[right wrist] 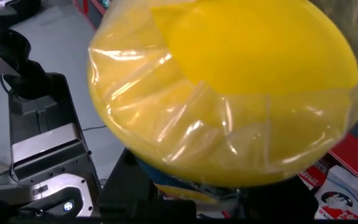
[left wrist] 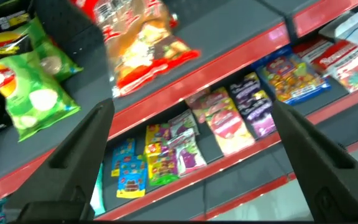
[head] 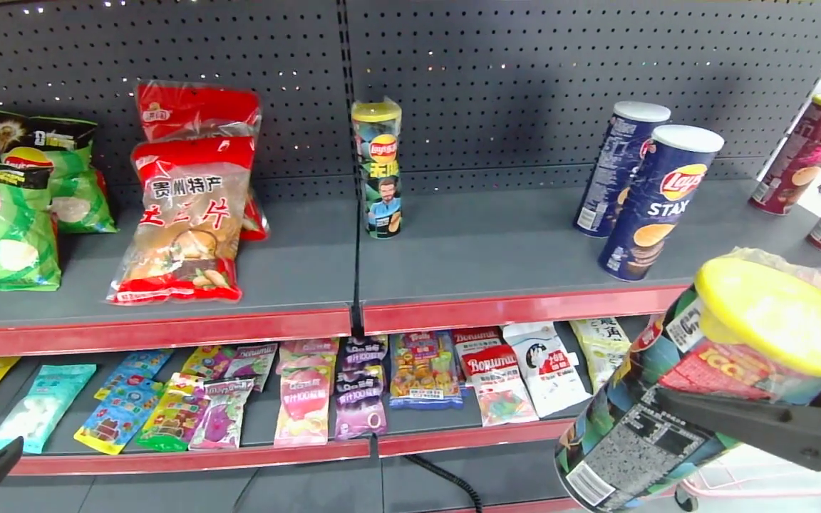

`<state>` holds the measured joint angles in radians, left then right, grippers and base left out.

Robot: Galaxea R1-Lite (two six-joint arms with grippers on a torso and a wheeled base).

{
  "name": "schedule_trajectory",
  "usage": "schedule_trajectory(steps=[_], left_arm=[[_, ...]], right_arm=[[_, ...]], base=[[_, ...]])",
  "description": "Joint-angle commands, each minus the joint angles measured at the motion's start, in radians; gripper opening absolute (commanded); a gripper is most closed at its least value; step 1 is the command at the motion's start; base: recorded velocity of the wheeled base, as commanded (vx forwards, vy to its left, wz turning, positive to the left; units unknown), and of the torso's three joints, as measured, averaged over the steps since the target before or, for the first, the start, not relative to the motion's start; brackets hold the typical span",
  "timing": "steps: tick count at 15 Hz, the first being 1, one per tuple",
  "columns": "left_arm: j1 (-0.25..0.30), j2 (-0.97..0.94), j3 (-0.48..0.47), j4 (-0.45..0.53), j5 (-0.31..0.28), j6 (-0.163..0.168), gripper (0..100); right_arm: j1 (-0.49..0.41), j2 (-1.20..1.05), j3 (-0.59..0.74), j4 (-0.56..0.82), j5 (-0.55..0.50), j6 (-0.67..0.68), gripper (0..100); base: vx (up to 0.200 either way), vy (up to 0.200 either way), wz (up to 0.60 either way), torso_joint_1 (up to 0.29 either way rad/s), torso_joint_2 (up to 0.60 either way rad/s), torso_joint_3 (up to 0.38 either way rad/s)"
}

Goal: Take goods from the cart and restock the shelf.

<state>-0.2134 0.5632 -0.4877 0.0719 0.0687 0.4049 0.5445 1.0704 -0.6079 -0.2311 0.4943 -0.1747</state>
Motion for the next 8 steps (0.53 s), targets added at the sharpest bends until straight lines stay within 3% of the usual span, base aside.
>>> schedule_trajectory(steps=[1, 5, 6, 8], left_arm=[[0.0, 0.0, 0.0, 0.0, 0.0, 0.0, 100], [0.0, 0.001, 0.001, 0.0, 0.0, 0.0, 100], [0.0, 0.003, 0.001, 0.0, 0.002, 0.002, 100], [0.0, 0.003, 0.008, 0.0, 0.002, 0.04, 100]], right_arm=[[0.0, 0.002, 0.002, -0.001, 0.0, 0.0, 0], [0.0, 0.0, 0.008, -0.001, 0.0, 0.0, 0], [0.0, 0.0, 0.008, -0.001, 0.0, 0.0, 0], [0.0, 0.0, 0.014, -0.001, 0.0, 0.0, 0]], base=[[0.0, 0.2, 0.0, 0.002, 0.0, -0.002], [0.0, 0.2, 0.0, 0.001, 0.0, 0.0], [0.0, 0.0, 0.0, 0.0, 0.0, 0.0], [0.0, 0.0, 0.0, 0.0, 0.0, 0.0]])
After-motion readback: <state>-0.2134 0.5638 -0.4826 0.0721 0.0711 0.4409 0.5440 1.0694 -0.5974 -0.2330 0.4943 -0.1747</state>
